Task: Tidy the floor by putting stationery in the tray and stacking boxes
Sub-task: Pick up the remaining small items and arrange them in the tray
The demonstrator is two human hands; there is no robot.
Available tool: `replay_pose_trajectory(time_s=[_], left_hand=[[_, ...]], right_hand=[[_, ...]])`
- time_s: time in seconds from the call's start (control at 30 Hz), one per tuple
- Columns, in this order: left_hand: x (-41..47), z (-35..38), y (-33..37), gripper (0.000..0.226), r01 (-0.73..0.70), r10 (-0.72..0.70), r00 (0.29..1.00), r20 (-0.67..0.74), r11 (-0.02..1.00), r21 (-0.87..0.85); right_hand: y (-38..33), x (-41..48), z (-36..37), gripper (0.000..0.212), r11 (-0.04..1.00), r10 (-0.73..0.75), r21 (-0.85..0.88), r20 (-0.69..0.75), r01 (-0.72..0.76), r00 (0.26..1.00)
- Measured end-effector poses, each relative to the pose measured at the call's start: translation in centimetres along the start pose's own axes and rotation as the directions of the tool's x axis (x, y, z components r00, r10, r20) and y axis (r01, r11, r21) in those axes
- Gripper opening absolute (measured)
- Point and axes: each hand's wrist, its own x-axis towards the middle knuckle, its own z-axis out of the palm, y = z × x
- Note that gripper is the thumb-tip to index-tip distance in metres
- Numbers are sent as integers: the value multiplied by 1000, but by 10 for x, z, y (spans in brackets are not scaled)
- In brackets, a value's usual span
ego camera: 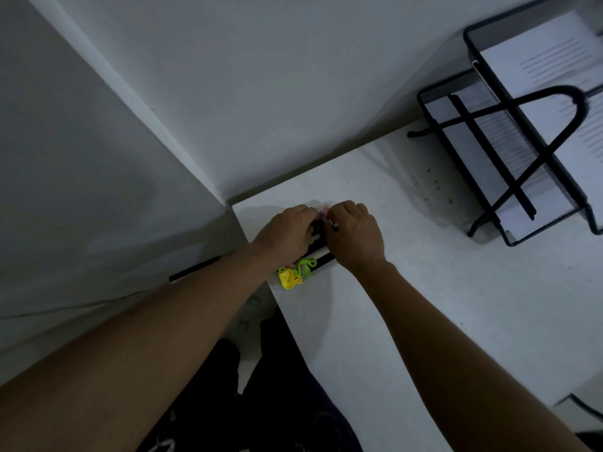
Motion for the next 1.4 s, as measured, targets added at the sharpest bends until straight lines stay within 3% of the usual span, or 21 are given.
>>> replay_pose_trajectory(time_s=[0.13, 0.23, 0.37, 0.53, 0.67, 0.87, 1.03, 1.27, 1.4], left_hand=[[0, 0, 3, 20, 5, -6, 1000, -18, 999, -38], [-1, 1, 6, 28, 4, -4, 1000, 6, 1000, -18], [-3, 3, 4, 48, -52, 43, 995, 95, 994, 95], [-3, 4, 2, 51, -21, -9, 990, 141, 977, 211], [-1, 2, -1, 60, -5, -31, 990, 140, 969, 246], [0, 1, 0, 48, 38, -63, 994, 85, 963, 266], [0, 1, 1, 40, 109, -120, 991, 57, 980, 165], [0, 0, -1, 36, 130, -137, 988, 69, 987, 96], [0, 0, 0, 35, 128, -134, 989, 66, 987, 94]], right_hand=[[-3, 2, -4, 24, 993, 32, 114, 33, -36, 999], [-3, 1, -7, 25, 974, 95, 209, -30, -87, 995], [0, 2, -8, 21, 985, 39, 169, -34, -32, 999], [2, 4, 1, 24, 993, -4, 122, -19, 6, 1000], [4, -1, 4, 24, 994, 15, 106, -106, -4, 994], [10, -4, 7, 29, 996, 83, -6, -77, -84, 994], [7, -2, 0, 23, 973, 141, 192, -44, -130, 989], [23, -13, -12, 29, 998, 50, -42, 153, -44, 987], [18, -10, -14, 27, 994, 34, -110, 162, -16, 986]])
